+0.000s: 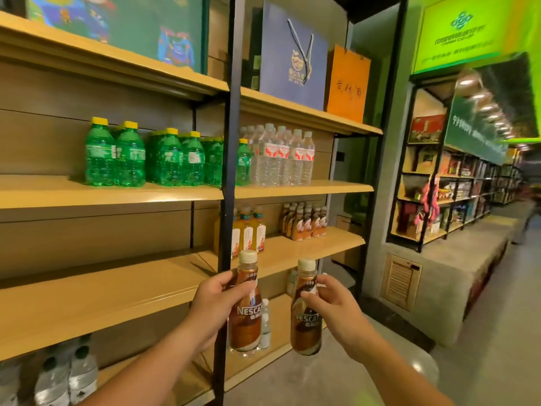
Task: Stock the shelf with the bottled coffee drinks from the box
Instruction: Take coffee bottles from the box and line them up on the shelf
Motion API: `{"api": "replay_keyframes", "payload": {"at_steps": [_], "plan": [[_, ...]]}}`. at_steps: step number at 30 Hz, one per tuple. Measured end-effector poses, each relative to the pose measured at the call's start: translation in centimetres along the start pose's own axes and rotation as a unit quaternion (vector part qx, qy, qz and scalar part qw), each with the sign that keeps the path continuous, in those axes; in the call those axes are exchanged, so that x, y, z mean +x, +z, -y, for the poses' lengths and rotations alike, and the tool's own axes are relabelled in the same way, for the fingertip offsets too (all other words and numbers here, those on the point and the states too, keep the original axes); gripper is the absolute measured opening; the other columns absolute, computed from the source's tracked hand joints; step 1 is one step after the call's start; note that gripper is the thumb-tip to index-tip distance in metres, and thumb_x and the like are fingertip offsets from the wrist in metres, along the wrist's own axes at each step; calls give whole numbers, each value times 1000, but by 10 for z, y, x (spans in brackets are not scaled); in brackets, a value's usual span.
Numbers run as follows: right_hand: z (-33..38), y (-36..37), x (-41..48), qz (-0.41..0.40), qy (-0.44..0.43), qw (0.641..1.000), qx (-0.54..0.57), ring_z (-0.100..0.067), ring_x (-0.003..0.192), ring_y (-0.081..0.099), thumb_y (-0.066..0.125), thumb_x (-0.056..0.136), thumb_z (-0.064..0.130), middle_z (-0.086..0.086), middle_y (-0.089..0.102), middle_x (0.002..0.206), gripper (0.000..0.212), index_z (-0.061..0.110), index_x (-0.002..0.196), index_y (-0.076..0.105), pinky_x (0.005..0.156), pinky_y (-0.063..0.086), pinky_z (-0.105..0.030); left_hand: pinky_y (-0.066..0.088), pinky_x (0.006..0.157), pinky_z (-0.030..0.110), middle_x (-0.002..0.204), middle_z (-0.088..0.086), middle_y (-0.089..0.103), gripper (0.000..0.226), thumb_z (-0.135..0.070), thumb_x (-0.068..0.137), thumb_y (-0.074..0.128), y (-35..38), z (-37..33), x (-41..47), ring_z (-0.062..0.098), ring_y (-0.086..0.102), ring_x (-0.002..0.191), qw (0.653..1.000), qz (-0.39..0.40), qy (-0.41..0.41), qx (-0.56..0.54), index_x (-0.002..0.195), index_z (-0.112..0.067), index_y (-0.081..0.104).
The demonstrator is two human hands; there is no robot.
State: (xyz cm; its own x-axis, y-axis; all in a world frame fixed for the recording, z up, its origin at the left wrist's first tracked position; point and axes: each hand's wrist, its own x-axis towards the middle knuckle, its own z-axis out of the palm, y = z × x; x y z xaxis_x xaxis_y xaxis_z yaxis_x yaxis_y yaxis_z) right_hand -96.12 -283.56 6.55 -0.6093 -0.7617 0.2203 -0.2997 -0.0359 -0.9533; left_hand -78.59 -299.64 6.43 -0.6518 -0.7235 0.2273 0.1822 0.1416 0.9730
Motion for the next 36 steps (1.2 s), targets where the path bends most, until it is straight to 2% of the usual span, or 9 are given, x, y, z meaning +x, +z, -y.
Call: {"api": "replay_keyframes", "payload": {"at_steps": [3,6,8,14,20,23,26,32,36], "plan": [[-17,-40,40,-15,1,1000,-13,-23,120,60,69,93,35,3,65,128,32,37,122,57,97,51,-42,59,79,33,103,0,78,20,-20,90,72,35,7,50,17,74,97,1000,2,17,-4,110,-21,73],[-34,-74,87,-25,-2,1000,-13,-19,117,60,67,95,27,6,67,123,27,35,120,58,90,49,-34,57,92,40,108,-2,77,23,-20,89,74,65,20,105,18,71,104,1000,-7,28,-10,111,-23,74],[-45,-94,123,-20,-1,1000,-15,-17,116,61,66,95,24,8,68,121,27,33,119,59,86,48,-31,57,89,36,101,-3,78,18,-17,89,74,83,31,143,16,73,98,999,-13,35,-7,105,-24,75],[-75,-151,249,-11,8,1000,-18,-21,120,58,69,93,26,5,65,126,41,31,131,55,101,47,-44,55,70,21,93,-3,79,15,-14,91,72,139,58,260,13,74,89,998,-31,53,14,102,-23,75],[-116,-196,368,12,6,1000,9,-24,121,58,70,91,31,4,64,128,44,31,132,54,103,49,-51,57,78,27,96,-10,78,18,-22,89,74,187,90,365,10,74,93,996,-63,43,39,106,-30,73],[-138,-211,424,31,-20,999,24,-13,110,62,68,93,24,10,67,115,24,34,114,60,87,54,-32,58,83,30,101,-9,78,24,-26,89,75,208,112,416,11,73,97,994,-93,33,51,112,-29,72],[-161,-227,479,63,-22,997,37,-6,106,63,66,95,20,12,69,112,22,34,111,61,74,48,-19,58,91,37,106,-8,77,30,-30,88,76,228,137,462,13,71,103,989,-133,17,56,118,-29,71],[-201,-251,585,121,-24,991,48,5,80,68,66,95,8,10,69,101,25,32,99,59,60,50,-9,58,92,40,105,-11,77,33,-30,87,77,264,177,537,11,72,101,974,-215,-11,68,120,-30,71],[-227,-252,640,171,-26,984,44,1,88,71,70,93,16,6,74,107,25,35,107,63,70,55,-18,58,91,36,104,-14,77,30,-25,88,77,283,197,571,7,72,99,966,-247,-21,72,116,-33,71]]}}
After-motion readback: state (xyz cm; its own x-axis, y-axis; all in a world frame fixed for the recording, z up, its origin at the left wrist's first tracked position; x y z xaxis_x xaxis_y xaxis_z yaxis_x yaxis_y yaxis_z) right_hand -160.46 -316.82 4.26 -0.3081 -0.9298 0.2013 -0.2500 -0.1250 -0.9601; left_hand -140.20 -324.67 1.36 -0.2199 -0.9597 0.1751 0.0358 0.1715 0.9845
